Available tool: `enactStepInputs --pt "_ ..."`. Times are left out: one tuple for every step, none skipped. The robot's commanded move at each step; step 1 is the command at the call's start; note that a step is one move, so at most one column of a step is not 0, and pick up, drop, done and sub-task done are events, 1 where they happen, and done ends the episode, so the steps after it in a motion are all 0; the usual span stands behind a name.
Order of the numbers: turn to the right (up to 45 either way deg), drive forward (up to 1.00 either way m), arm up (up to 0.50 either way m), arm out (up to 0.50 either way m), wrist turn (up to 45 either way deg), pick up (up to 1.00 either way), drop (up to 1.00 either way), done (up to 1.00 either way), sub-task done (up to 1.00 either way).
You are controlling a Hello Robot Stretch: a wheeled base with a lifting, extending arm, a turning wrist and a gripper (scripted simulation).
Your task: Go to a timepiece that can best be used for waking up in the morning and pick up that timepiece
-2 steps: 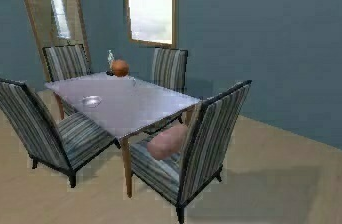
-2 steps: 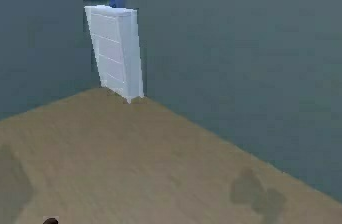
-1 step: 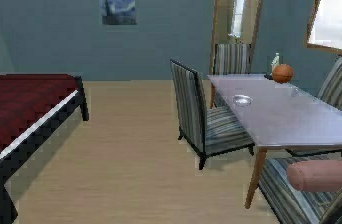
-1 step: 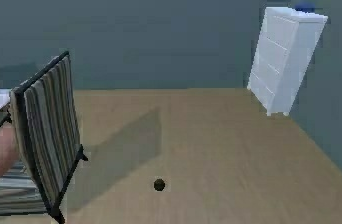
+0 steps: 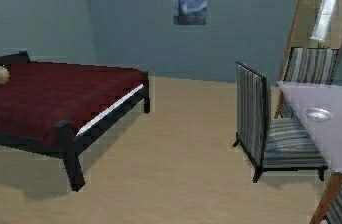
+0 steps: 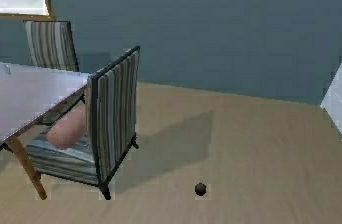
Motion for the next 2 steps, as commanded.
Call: enactStepInputs --pt "0.0 0.45 0.00 0.00 0.0 0.00 0.00 0.00 0.00" --pt "3.0 0.00 0.00 0.00 0.0 0.00 0.00 0.00 0.00"
